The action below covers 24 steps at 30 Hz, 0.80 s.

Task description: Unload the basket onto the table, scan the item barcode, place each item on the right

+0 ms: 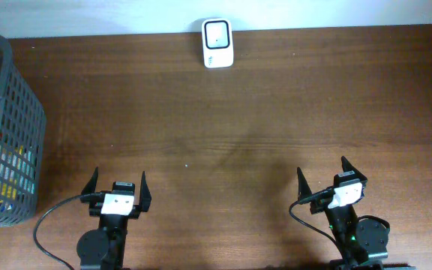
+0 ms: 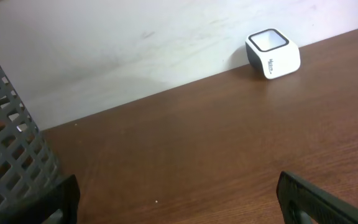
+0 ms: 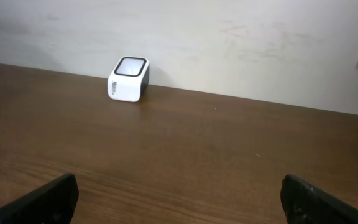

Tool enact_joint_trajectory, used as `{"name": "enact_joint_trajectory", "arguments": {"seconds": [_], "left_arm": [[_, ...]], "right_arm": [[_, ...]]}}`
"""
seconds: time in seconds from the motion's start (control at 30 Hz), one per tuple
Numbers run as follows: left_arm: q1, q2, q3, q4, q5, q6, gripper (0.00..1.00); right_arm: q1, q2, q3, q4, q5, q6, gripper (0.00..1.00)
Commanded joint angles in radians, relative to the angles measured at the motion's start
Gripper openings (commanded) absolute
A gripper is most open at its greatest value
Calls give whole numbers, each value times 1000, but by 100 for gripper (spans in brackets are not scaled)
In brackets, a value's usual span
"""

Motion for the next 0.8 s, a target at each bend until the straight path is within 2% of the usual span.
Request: {"name": "enact_joint_trajectory", "arguments": {"seconds": [0.0, 0.6, 0.77], "left_arm": [[-3, -8, -7, 2, -3, 15, 99], [-3, -8, -7, 2, 10, 15, 99], [-3, -8, -7, 12, 105, 14, 99]], "right_arm": [[-5, -11, -9, 0, -5, -3, 98], [-5, -11, -9, 0, -5, -3, 98], [-5, -11, -9, 0, -5, -3, 98]]}}
